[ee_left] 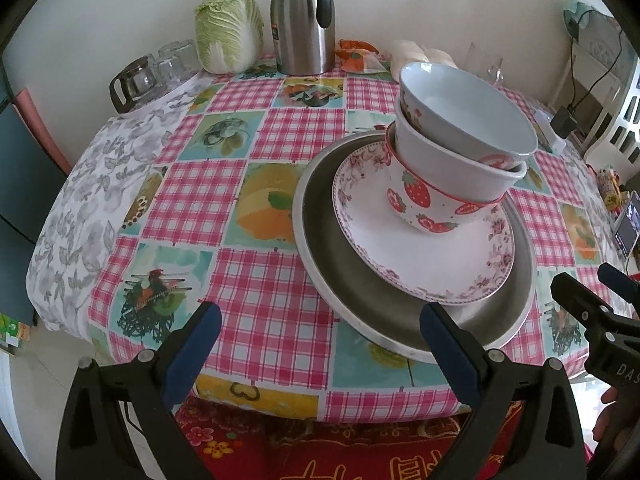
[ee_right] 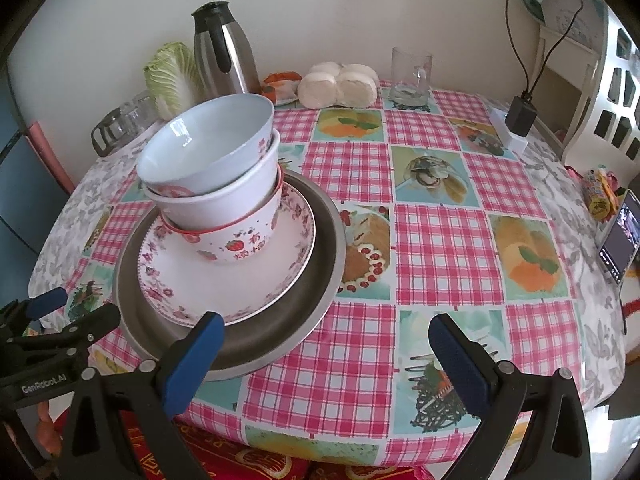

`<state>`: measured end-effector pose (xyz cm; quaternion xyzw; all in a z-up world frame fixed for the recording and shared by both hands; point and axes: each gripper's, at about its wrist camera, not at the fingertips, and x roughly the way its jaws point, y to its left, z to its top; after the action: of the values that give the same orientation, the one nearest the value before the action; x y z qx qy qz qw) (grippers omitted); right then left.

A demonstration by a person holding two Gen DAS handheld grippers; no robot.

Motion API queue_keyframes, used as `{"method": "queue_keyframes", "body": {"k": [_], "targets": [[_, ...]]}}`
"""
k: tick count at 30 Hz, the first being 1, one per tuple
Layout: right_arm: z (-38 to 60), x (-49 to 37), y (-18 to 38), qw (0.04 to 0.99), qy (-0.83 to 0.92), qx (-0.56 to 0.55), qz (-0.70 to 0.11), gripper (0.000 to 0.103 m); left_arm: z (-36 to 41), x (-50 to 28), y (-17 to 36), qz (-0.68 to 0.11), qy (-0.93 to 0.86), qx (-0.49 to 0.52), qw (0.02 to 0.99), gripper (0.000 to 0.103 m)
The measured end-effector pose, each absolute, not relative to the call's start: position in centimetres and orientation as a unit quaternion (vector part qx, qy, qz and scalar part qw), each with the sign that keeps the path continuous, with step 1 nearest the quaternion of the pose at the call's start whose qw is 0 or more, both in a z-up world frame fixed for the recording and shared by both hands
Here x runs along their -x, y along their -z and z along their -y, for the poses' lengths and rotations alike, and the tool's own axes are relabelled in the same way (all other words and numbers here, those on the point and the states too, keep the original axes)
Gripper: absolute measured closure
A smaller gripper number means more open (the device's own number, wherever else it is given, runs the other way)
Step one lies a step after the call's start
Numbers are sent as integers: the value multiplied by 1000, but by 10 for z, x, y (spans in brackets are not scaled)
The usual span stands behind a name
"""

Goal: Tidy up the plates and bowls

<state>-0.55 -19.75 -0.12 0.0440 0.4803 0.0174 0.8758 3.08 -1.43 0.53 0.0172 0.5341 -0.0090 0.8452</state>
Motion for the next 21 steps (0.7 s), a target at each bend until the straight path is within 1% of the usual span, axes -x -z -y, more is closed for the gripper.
{"method": "queue_keyframes", "body": {"k": [21], "targets": [[197,7,2,874,-14,-43,-483,0,12,-32,2,-559,19,-3,829,4]]}}
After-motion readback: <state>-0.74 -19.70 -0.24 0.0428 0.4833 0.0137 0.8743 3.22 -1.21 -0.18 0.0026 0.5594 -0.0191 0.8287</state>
